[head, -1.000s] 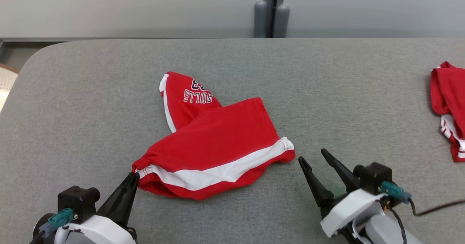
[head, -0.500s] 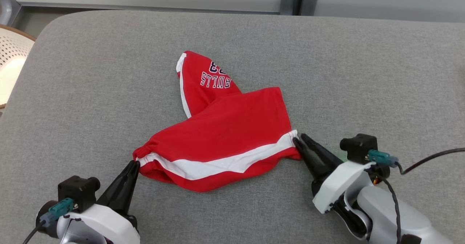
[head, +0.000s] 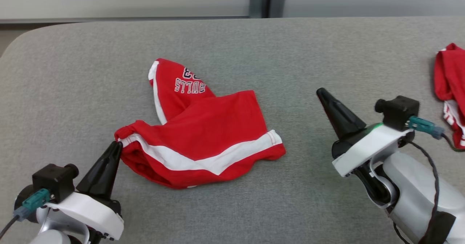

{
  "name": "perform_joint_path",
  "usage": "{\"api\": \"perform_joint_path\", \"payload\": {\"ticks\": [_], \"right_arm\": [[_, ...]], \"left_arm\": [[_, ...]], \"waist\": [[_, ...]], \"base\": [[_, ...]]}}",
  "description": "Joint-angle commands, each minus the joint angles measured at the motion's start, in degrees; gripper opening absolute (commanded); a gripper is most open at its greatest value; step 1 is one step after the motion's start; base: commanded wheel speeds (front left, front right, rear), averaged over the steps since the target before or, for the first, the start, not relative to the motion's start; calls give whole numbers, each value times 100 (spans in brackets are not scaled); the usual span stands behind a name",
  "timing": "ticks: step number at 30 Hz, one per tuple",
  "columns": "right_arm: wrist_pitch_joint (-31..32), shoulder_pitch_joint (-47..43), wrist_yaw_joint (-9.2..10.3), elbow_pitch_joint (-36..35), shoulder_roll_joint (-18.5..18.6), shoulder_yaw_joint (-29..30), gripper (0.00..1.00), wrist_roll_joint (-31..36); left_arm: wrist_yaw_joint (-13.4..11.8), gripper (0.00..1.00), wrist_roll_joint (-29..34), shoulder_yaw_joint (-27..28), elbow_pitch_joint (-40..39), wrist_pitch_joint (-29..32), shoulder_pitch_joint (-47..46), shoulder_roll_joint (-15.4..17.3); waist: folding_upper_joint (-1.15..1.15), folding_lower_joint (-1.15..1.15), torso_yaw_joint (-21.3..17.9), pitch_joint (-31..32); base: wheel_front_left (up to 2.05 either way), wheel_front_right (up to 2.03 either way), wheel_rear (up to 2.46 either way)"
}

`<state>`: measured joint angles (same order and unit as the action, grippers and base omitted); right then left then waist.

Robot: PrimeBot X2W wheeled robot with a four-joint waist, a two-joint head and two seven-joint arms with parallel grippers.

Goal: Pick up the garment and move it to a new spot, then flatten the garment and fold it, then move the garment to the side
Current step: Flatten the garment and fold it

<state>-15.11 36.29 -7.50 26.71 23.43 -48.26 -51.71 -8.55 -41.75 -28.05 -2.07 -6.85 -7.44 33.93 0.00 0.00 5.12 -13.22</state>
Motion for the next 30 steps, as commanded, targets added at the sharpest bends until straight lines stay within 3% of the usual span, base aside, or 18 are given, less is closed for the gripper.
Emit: {"api": "perform_joint_path", "payload": {"ticks": [1,3,4,11,19,22,24,30], "right_arm": [[-2,-184,3,-79,17,87,0,-100],[21,-343,2,-119,-21,-123,0,-548],[186,-345,2,-173,1,-342,100,-789],[817,25,2,-568,270,-1445,100,-2092],[1057,480,2,-358,482,-2089,97,-2581],[1088,573,2,-295,507,-2243,46,-2665],[1111,622,2,-273,505,-2307,0,-2738],[734,808,2,-411,593,-2361,0,-2751]], "left_arm": [[6,0,-2,65,-58,9,-81,105],[-47,0,-31,104,-136,49,-65,143],[-54,0,-38,104,-172,64,-48,162],[-87,0,38,12,-220,116,-16,174],[18,0,58,-132,-47,75,-191,16],[59,0,74,-192,41,51,-226,-51],[84,0,81,-225,86,34,-292,-108],[147,0,110,-269,215,-22,-410,-149]], "waist": [[0,0,-177,102],[0,0,-280,150],[0,0,-309,161],[0,0,-212,78],[0,0,193,-43],[0,0,290,-76],[0,0,337,-98],[0,0,330,-128]], "base": [[0,0,0],[0,0,0],[0,0,0],[0,0,0],[0,0,0],[0,0,0],[0,0,0],[0,0,0]]}}
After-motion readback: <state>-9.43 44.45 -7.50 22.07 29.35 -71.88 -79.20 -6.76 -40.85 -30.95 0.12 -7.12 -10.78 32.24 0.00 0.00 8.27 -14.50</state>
